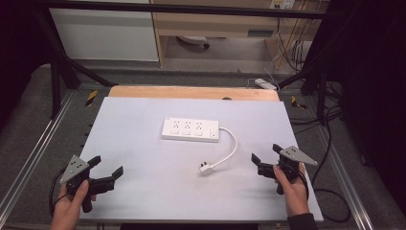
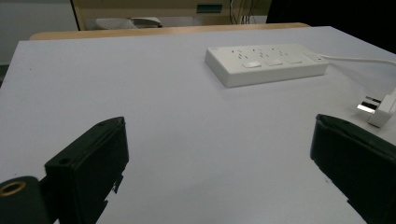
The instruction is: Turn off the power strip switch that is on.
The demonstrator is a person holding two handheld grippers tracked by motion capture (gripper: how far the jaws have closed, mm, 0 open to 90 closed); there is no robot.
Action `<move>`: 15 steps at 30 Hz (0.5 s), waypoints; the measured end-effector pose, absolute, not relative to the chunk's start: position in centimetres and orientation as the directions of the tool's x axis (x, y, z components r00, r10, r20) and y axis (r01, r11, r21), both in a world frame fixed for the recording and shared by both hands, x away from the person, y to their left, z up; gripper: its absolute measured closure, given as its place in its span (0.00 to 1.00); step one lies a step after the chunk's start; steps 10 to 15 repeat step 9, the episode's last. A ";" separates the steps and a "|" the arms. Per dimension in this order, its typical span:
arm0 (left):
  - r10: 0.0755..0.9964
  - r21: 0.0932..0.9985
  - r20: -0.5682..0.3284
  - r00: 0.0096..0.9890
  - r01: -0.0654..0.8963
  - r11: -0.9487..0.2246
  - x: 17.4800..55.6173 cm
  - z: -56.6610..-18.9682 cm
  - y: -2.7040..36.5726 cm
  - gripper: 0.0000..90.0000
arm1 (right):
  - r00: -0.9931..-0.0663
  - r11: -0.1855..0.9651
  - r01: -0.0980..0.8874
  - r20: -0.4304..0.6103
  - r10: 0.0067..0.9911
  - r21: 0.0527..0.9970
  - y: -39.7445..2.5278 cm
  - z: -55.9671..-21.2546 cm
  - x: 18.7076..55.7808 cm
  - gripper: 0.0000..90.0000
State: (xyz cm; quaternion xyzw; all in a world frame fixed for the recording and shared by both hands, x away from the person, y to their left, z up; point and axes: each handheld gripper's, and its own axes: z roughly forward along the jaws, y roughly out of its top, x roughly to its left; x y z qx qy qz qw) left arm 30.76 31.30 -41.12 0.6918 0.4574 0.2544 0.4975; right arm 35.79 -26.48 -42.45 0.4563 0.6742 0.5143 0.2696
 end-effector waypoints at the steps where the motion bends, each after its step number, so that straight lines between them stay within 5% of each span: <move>1: 0.886 0.921 -0.103 0.453 0.380 -0.087 30.8 -41.1 31.3 0.05 | -0.439 0.056 0.344 0.108 0.892 0.937 -26.4 -42.6 35.8 0.05; 15: 0.882 0.922 -0.101 0.459 0.376 -0.090 30.7 -41.1 31.1 0.05 | -0.454 0.117 0.416 0.095 0.886 0.902 -25.2 -44.0 36.1 0.05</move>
